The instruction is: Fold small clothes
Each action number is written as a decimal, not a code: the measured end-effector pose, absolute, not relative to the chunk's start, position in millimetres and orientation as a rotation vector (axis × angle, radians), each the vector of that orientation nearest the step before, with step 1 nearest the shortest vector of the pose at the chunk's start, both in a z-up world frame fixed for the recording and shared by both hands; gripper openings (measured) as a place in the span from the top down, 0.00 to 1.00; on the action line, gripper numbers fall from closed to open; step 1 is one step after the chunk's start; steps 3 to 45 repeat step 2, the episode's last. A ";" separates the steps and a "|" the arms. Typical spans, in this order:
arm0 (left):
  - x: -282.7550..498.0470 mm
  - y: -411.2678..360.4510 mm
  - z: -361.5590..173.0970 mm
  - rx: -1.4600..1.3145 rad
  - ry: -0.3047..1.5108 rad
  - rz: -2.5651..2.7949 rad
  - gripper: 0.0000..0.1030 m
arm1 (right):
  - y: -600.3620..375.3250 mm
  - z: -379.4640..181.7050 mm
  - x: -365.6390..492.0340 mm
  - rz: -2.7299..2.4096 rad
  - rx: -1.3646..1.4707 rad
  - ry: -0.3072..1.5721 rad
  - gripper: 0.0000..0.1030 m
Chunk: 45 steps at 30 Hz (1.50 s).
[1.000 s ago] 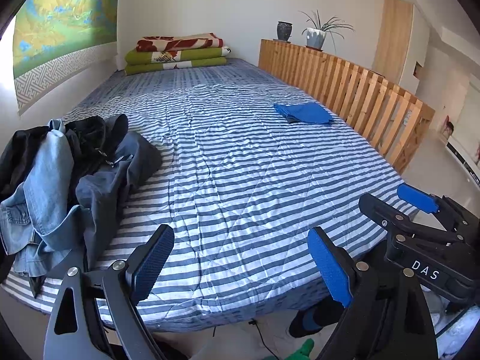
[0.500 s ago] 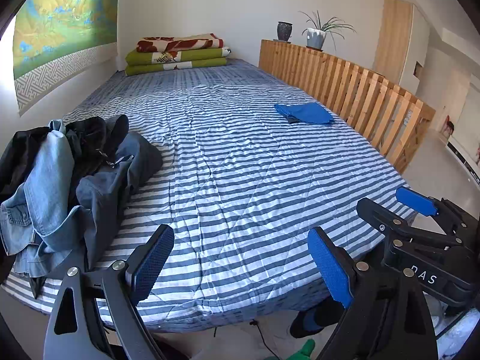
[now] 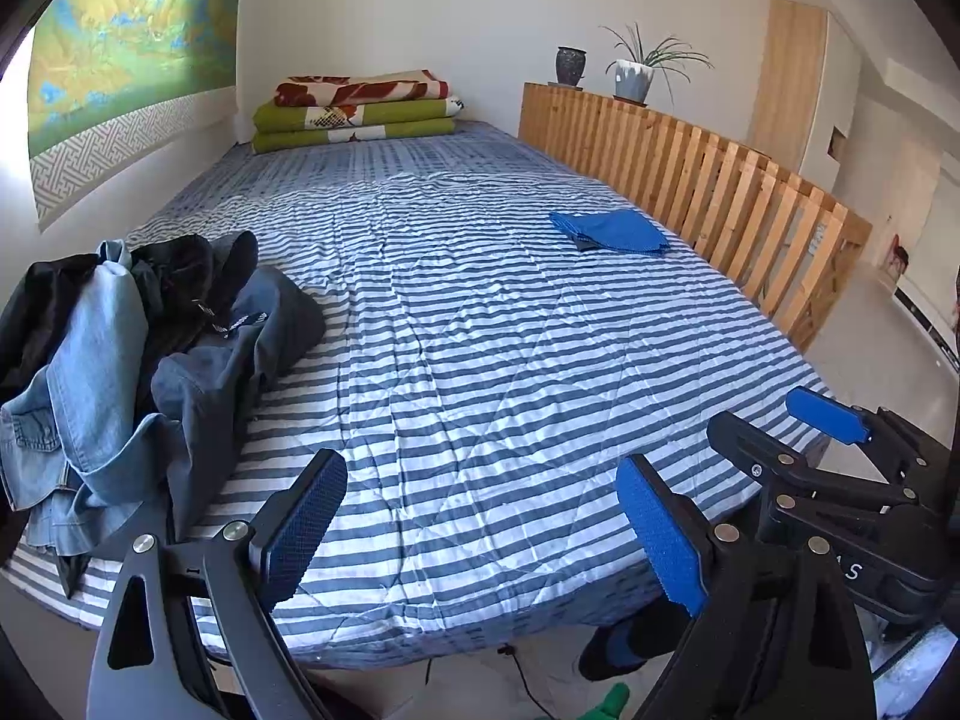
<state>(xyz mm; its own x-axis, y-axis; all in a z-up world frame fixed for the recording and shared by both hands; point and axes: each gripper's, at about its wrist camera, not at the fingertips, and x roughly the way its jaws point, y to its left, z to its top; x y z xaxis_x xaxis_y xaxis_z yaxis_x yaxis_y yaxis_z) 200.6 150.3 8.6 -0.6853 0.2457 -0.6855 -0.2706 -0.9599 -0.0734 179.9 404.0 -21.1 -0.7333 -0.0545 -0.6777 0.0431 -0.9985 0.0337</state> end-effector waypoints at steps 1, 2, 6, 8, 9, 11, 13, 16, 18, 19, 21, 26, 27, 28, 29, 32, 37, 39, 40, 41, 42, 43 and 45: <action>199.8 150.8 7.8 -1.075 0.049 2.649 0.09 | 403.4 -21.9 179.9 -2.875 1.128 -0.023 0.30; 198.3 151.2 6.5 -1.082 0.048 2.643 0.09 | 403.4 -22.7 179.9 -2.874 1.130 -0.023 0.30; 198.3 151.2 6.5 -1.082 0.048 2.643 0.09 | 403.4 -22.7 179.9 -2.874 1.130 -0.023 0.30; 198.3 151.2 6.5 -1.082 0.048 2.643 0.09 | 403.4 -22.7 179.9 -2.874 1.130 -0.023 0.30; 198.3 151.2 6.5 -1.082 0.048 2.643 0.09 | 403.4 -22.7 179.9 -2.874 1.130 -0.023 0.30; 198.3 151.2 6.5 -1.082 0.048 2.643 0.09 | 403.4 -22.7 179.9 -2.874 1.130 -0.023 0.30; 198.3 151.2 6.5 -1.082 0.048 2.643 0.09 | 403.4 -22.7 179.9 -2.874 1.130 -0.023 0.30; 198.3 151.2 6.5 -1.082 0.048 2.643 0.09 | 403.4 -22.7 179.9 -2.874 1.130 -0.023 0.30; 198.3 151.2 6.5 -1.082 0.048 2.643 0.09 | 403.4 -22.7 179.9 -2.874 1.130 -0.023 0.30; 198.3 151.2 6.5 -1.082 0.048 2.643 0.09 | 403.4 -22.7 179.9 -2.874 1.130 -0.023 0.30; 198.3 151.2 6.5 -1.082 0.048 2.643 0.09 | 403.4 -22.7 179.9 -2.874 1.130 -0.023 0.30; 198.3 151.2 6.5 -1.082 0.048 2.643 0.09 | 403.4 -22.7 179.9 -2.874 1.130 -0.023 0.30; 198.3 151.2 6.5 -1.082 0.048 2.643 0.09 | 403.4 -22.7 179.9 -2.874 1.130 -0.023 0.30; 198.3 151.2 6.5 -1.082 0.048 2.643 0.09 | 403.4 -22.7 179.9 -2.874 1.130 -0.023 0.30; 198.3 151.2 6.5 -1.082 0.048 2.643 0.09 | 403.4 -22.7 179.9 -2.874 1.130 -0.023 0.30; 198.3 151.2 6.5 -1.082 0.048 2.643 0.09 | 403.4 -22.7 179.9 -2.874 1.130 -0.023 0.30; 198.3 151.2 6.5 -1.082 0.048 2.643 0.09 | 403.4 -22.7 179.9 -2.874 1.130 -0.023 0.30; 198.3 151.2 6.5 -1.082 0.048 2.643 0.09 | 403.4 -22.7 179.9 -2.874 1.130 -0.023 0.30; 198.3 151.2 6.5 -1.082 0.048 2.643 0.09 | 403.4 -22.7 179.9 -2.874 1.130 -0.023 0.30; 198.3 151.2 6.5 -1.082 0.048 2.643 0.09 | 403.4 -22.7 179.9 -2.874 1.130 -0.023 0.30; 198.3 151.2 6.5 -1.082 0.048 2.643 0.09 | 403.4 -22.7 179.9 -2.874 1.130 -0.023 0.30; 198.3 151.2 6.5 -1.082 0.048 2.643 0.09 | 403.4 -22.7 179.9 -2.874 1.130 -0.023 0.30; 198.3 151.2 6.5 -1.082 0.048 2.643 0.09 | 403.4 -22.7 179.9 -2.874 1.130 -0.023 0.30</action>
